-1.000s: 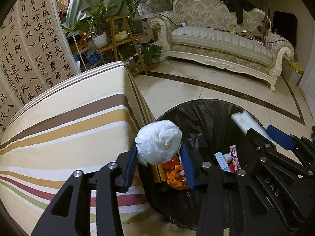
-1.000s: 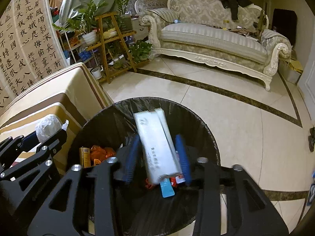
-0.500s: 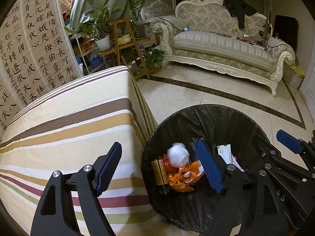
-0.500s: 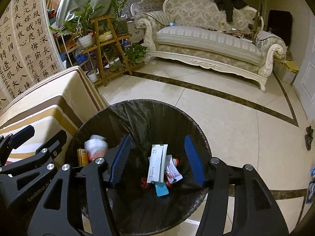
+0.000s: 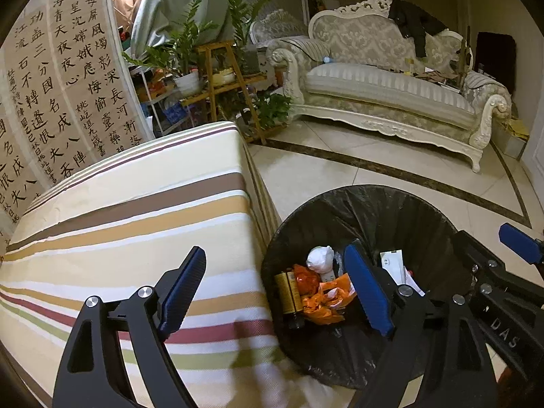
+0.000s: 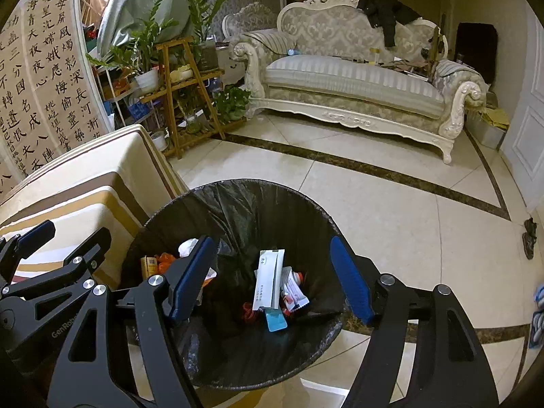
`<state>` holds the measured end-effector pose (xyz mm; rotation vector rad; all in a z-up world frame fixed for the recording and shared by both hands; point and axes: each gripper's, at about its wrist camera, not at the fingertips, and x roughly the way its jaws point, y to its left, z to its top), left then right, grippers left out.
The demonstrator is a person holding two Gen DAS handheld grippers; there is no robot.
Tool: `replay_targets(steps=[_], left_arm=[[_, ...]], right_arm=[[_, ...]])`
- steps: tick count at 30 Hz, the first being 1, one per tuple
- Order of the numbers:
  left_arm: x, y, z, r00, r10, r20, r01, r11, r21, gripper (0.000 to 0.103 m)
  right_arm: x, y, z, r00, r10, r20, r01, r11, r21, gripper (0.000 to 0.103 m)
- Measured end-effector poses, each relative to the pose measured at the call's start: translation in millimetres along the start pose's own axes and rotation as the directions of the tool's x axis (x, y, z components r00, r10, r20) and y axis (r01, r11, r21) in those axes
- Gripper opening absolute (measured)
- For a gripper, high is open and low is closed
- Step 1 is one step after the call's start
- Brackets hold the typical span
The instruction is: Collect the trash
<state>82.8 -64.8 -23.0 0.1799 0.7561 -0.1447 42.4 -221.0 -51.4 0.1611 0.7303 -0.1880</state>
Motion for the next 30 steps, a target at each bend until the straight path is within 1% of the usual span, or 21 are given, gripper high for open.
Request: replay_targets(steps=[8, 10, 19, 30], left_arm=[[-27, 12, -8, 0.999, 0.010, 0.040, -0.010, 1.000, -0.023, 0.083], [-36, 15, -9, 0.999, 0.011, 0.052, -0.009, 1.000, -0.029, 0.084], [-61, 27, -21, 0.997, 0.006, 0.079, -0.003, 0.999, -0.043, 0.084], [-80, 41, -30, 0.995, 0.005, 0.103, 0.002, 0.998, -0.068, 0.084]], right_arm=[[-26, 11, -5, 0.999, 0.011, 0.037, -0.010, 1.000, -0.026, 0.072], [-34, 14, -6, 0.999, 0.012, 0.053, -0.010, 0.999, -0.032, 0.079], [-60, 24, -12, 0.996, 0.018, 0.087, -0.014, 0.999, -0.049, 0.079], [-83, 30, -20, 0.994, 0.021, 0.110, -0.015, 0.998, -0.059, 0.080]])
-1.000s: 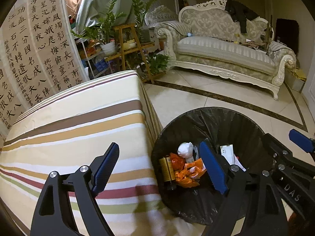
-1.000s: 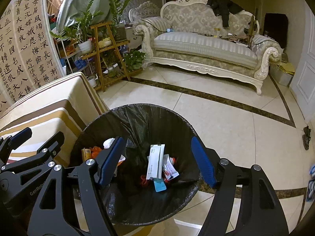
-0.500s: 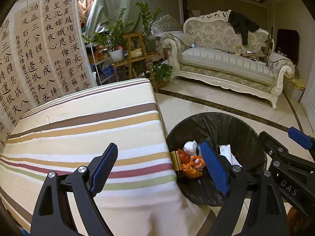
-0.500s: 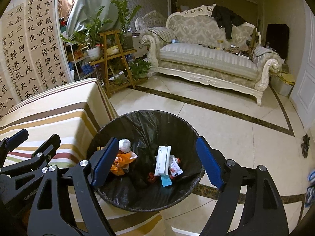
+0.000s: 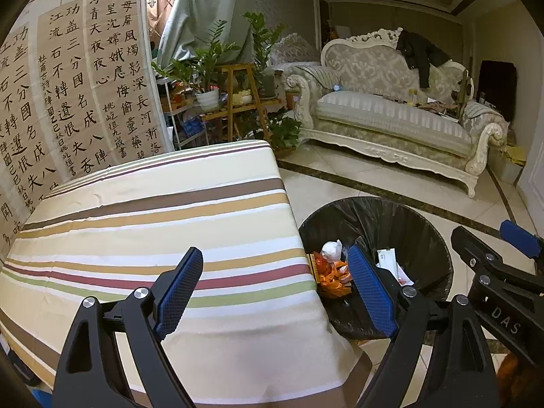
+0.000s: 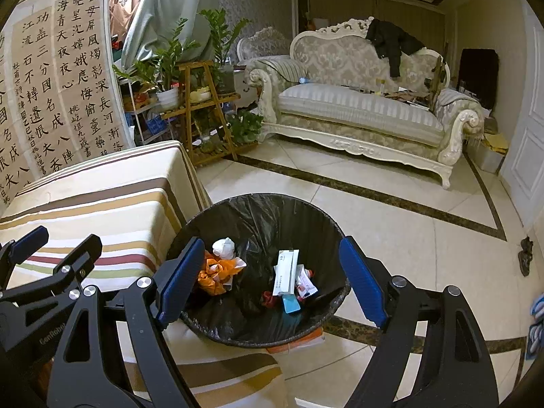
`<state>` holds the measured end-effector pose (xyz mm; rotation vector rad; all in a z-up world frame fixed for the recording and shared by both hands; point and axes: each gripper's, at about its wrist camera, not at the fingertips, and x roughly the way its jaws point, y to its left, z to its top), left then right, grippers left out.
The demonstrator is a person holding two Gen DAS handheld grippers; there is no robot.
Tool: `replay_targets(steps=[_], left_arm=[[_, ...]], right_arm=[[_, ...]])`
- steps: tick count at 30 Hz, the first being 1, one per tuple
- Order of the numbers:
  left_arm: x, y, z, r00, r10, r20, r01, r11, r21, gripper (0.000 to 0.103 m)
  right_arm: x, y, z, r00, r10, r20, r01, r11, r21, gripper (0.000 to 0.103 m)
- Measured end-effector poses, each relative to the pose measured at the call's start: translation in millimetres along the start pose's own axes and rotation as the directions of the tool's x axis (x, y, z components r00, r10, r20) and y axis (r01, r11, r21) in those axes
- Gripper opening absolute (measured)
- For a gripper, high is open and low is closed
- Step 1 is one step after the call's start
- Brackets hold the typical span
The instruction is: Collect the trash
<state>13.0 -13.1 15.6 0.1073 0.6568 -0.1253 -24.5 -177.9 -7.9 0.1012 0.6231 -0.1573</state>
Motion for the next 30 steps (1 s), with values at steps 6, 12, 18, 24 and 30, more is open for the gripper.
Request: replay_targets(steps=[6, 12, 18, 24, 30], left_arm=[[-7, 4, -2, 1.000, 0.003, 0.012, -0.003, 1.000, -0.010, 0.084], [-8, 8, -2, 1.000, 0.003, 0.011, -0.003, 1.000, -0.013, 0.084], [-9, 10, -3, 1.000, 0.002, 0.017, -0.002, 1.000, -0.015, 0.084], [-10, 10, -4, 1.000, 0.001, 0.014, -0.001, 1.000, -0.017, 0.084], [-11, 10, -4, 1.000, -0.001, 0.014, 0.001, 1.000, -0.016, 0.084]], right_arm=[[-10, 2, -3, 1.000, -0.001, 0.013, 0.001, 1.000, -0.009, 0.080], [-15, 2, -3, 1.000, 0.000, 0.021, 0.000, 1.000, -0.008, 0.080], [-18, 2, -2, 1.000, 0.003, 0.028, -0.002, 1.000, -0.010, 0.080], [-19, 3, -1, 1.000, 0.002, 0.029, -0.001, 1.000, -0.010, 0.080], [-19, 3, -1, 1.000, 0.003, 0.029, -0.003, 1.000, -0.010, 0.080]])
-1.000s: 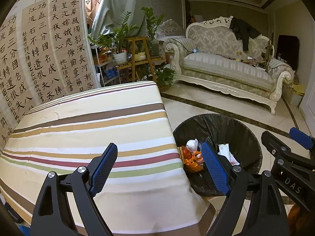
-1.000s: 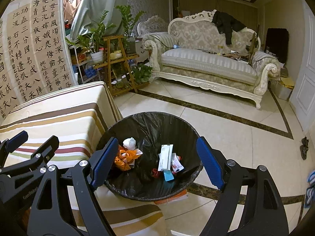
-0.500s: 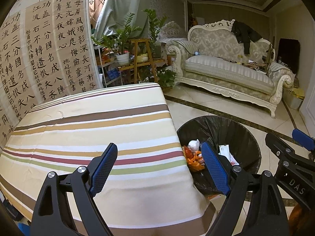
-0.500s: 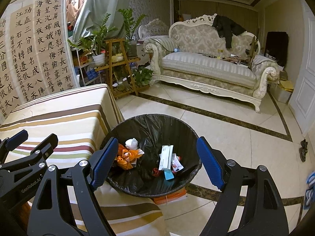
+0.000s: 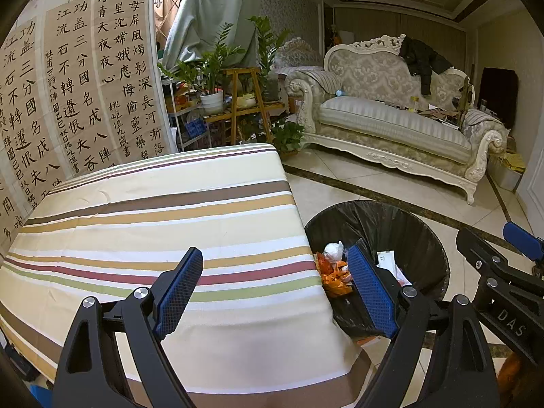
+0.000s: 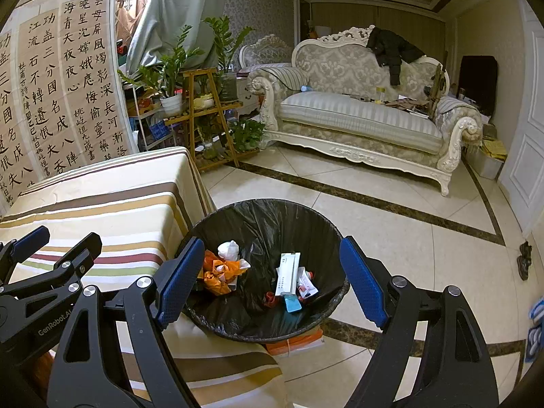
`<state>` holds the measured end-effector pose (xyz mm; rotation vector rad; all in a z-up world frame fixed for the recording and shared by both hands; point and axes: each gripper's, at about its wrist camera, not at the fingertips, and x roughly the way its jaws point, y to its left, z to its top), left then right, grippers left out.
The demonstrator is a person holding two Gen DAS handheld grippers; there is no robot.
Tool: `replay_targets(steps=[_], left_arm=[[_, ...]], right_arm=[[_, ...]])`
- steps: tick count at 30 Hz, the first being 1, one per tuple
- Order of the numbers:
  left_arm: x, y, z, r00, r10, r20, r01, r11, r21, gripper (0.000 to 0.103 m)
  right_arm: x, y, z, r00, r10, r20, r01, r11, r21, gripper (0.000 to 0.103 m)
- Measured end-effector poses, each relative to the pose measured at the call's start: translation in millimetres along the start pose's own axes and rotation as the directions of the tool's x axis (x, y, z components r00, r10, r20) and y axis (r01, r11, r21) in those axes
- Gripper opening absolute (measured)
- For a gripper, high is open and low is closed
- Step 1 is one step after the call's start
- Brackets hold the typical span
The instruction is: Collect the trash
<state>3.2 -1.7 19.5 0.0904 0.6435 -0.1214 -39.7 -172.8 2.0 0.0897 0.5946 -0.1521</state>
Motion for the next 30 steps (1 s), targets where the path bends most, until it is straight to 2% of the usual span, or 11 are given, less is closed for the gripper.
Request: replay_targets(steps=[30], left_arm=[[1.7, -4.5, -5.0, 1.000, -0.002, -0.010, 0.002, 1.000, -0.003, 0.084]], right_arm=[[0.5, -0.7, -0.7, 1.000, 0.000, 0.000, 0.000, 1.000, 0.001, 0.080]])
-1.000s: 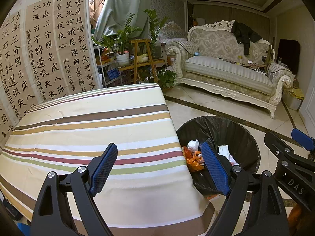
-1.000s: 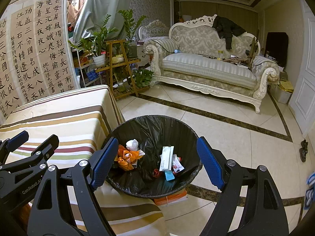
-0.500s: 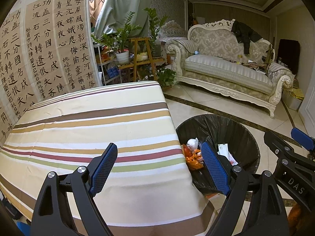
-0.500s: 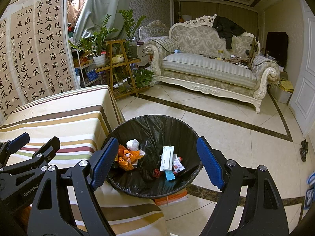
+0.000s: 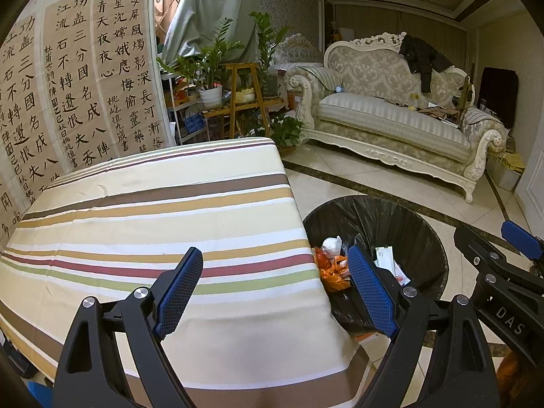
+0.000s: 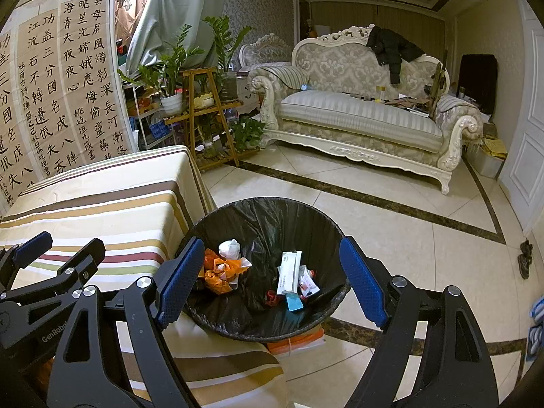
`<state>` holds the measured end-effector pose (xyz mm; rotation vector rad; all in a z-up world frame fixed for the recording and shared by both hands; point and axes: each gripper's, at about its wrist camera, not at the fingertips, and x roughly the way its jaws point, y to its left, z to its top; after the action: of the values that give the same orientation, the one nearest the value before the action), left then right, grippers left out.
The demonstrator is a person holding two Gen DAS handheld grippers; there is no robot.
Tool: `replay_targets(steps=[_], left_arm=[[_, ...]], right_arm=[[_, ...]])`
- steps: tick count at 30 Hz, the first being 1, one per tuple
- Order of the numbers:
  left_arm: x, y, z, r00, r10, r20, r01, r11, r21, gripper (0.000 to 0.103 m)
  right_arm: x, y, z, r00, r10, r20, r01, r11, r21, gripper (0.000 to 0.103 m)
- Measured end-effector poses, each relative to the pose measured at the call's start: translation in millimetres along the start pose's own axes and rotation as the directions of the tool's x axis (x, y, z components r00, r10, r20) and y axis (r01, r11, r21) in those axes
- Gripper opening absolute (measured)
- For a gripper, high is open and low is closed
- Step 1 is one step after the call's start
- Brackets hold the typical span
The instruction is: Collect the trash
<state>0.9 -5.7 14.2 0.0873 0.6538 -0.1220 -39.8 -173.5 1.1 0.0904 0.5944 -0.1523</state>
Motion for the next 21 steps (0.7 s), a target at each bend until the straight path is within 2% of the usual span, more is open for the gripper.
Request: replay_targets(steps=[21], left_arm=[[0.4, -0.3, -1.3, 1.000, -0.002, -0.002, 0.002, 1.000, -0.001, 0.084]], right_arm=[[-0.4, -0.5, 0.4, 1.000, 0.001, 0.000, -0.001, 1.000, 0.001, 0.080]])
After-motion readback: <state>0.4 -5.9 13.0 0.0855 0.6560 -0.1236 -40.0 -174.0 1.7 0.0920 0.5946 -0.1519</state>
